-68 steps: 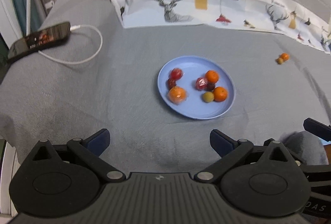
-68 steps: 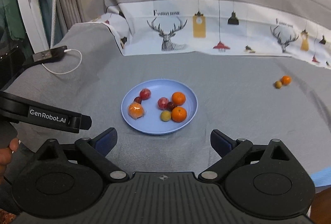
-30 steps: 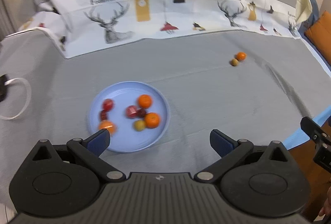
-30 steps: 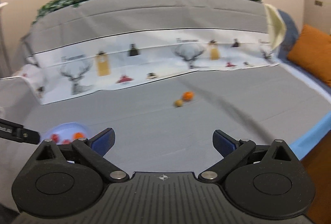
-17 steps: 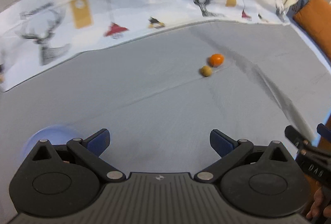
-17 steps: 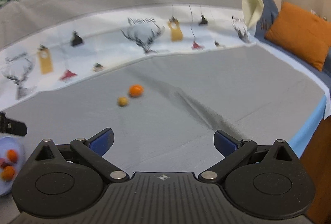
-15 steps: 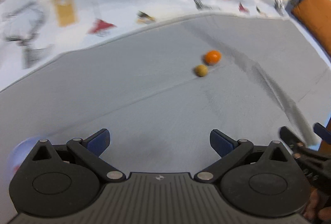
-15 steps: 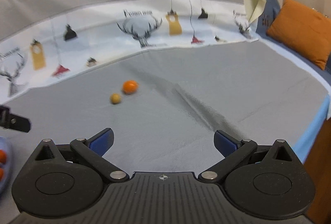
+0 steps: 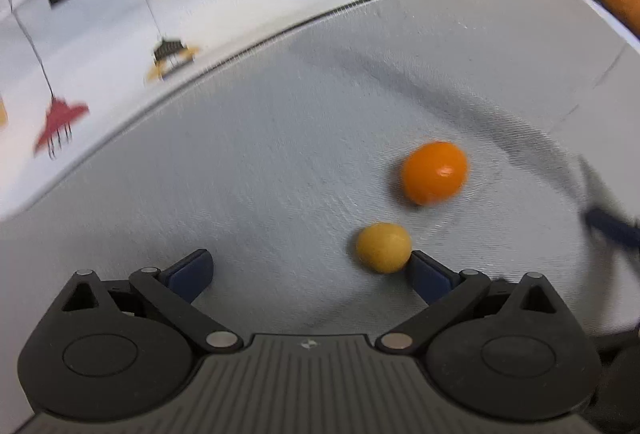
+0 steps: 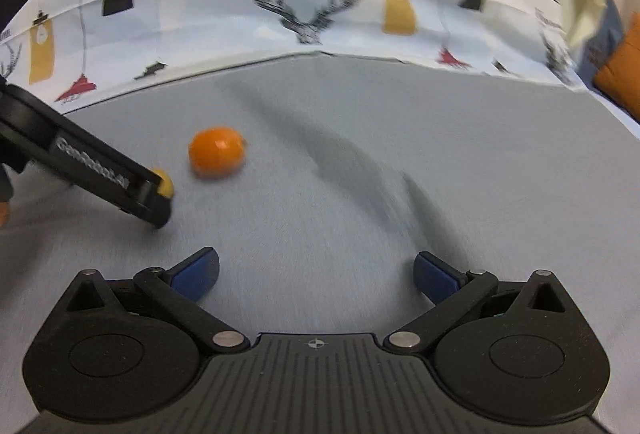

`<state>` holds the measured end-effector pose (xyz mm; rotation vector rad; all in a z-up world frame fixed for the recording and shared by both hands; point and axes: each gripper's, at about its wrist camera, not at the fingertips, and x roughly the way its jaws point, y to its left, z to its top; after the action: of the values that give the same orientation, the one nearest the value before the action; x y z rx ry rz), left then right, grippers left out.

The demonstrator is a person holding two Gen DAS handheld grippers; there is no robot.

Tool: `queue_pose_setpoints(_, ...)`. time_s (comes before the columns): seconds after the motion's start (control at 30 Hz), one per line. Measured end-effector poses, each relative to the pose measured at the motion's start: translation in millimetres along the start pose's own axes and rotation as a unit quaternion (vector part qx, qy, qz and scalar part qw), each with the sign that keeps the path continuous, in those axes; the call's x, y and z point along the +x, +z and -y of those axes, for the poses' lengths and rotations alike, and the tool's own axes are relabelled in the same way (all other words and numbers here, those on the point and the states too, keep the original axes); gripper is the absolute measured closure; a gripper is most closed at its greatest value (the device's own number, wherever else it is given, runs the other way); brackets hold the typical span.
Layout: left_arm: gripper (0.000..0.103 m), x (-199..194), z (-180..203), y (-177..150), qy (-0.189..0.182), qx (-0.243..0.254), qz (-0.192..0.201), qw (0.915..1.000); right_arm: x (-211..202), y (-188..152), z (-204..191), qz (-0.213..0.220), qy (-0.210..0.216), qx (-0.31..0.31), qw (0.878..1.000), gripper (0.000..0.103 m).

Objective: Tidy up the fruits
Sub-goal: 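Grasp the yellow fruit with the left tool while the right tool grasps the mandarin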

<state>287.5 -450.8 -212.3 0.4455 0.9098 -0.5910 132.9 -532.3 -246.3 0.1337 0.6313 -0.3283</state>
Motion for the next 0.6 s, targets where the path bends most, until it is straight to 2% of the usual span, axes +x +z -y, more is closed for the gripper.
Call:
queue_pose_setpoints(0.13, 0.0, 3, -23, -6, 0.011, -0.007, 0.016, 0.9998, 30, 26, -22, 0.006, 0.021, -0.048, 0.999, 0.001)
queue_pose_setpoints(0.27, 0.001, 8, -40, 3, 0.014, -0.012, 0.017, 0.9997, 47, 41, -42, 0.014, 0.035, -0.091, 0.995, 0.001)
queue_pose_setpoints(0.33, 0.007, 10, -41, 7, 0.007, -0.004, 0.02, 0.9998, 52, 44, -40, 0.015, 0.045, -0.093, 0.995, 0.001)
queue_pose_setpoints(0.37, 0.016, 4, -40, 6, -0.001, 0.0, 0.024, 0.9997, 53, 44, -37, 0.012, 0.052, -0.087, 0.995, 0.002)
queue_pose_setpoints(0.4, 0.033, -2, -38, 4, -0.004, 0.002, 0.032, 0.9995, 52, 44, -34, 0.014, 0.064, -0.082, 0.994, 0.007)
queue_pose_setpoints(0.43, 0.044, -7, -37, 4, -0.007, 0.009, 0.034, 0.9994, 49, 43, -34, 0.024, 0.072, -0.083, 0.994, 0.027)
queue_pose_setpoints(0.47, 0.075, -12, -36, 3, -0.014, 0.018, 0.035, 0.9991, 45, 43, -34, 0.033, 0.07, -0.085, 0.993, 0.057)
queue_pose_setpoints(0.5, 0.103, -16, -34, 2, -0.018, 0.023, 0.031, 0.9991, 43, 42, -36, 0.035, 0.063, -0.088, 0.994, 0.061)
queue_pose_setpoints(0.6, 0.101, -25, -39, -6, -0.026, 0.013, 0.016, 0.9995, 36, 36, -37, 0.037, 0.034, -0.078, 0.996, 0.061)
